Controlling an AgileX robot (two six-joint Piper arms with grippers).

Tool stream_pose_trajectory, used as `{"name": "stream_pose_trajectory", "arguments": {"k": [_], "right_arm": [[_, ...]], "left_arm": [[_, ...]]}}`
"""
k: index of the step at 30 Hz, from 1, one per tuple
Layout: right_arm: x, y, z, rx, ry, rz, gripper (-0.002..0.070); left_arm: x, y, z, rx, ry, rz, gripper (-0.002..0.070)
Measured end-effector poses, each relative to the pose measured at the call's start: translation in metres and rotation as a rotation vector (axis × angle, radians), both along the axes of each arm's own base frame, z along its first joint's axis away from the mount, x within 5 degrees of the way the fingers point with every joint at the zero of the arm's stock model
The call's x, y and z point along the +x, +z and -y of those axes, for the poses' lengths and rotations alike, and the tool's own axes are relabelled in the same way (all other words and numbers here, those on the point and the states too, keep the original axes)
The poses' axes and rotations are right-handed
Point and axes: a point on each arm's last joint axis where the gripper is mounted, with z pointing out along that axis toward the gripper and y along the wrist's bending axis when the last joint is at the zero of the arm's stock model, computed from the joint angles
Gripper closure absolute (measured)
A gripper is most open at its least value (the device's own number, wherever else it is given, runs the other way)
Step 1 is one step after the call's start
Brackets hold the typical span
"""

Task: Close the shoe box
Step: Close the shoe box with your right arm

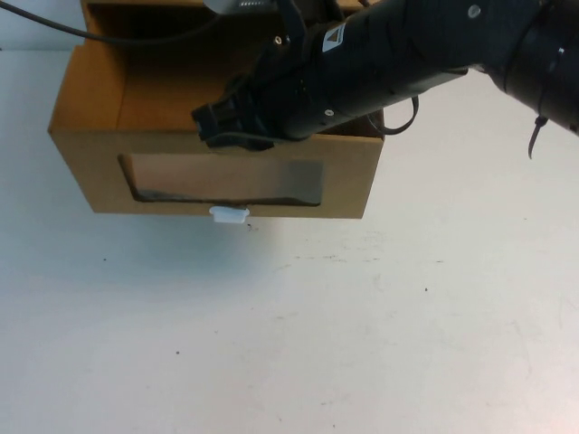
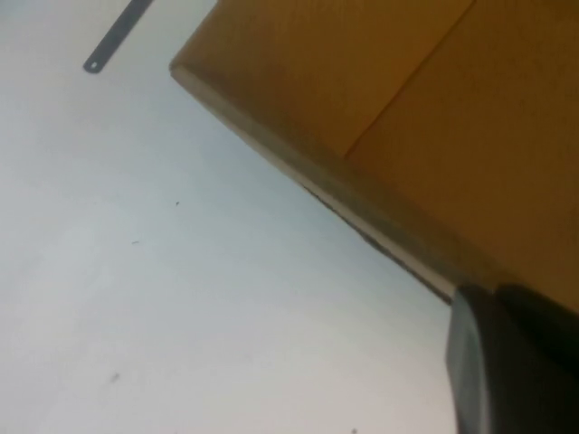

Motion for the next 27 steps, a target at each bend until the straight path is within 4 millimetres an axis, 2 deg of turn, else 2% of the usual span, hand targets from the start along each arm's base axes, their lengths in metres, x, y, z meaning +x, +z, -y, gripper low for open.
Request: {"name": "stream_pose_trajectory", "arguments": {"k": [7,13,27], "right_arm": [[-0.007,-0.001,-0.002,0.007,0.079,-0.049,0.0688],[-0.010,-0.006,0.001,-0.054,0.106,-0.073,0.0688],[0.027,-0.024,0.000,-0.001,-0.029,-0.005,0.0688]], "left_arm": [[0.000,0.000,0.000,0.001,-0.002,-0.003,0.0680],[0.000,0.000,0.000,0.002,-0.004,-0.005,0.0680],[-0.001,-0.001,0.000,0.002,-0.007,-0.009,0.0680]]}}
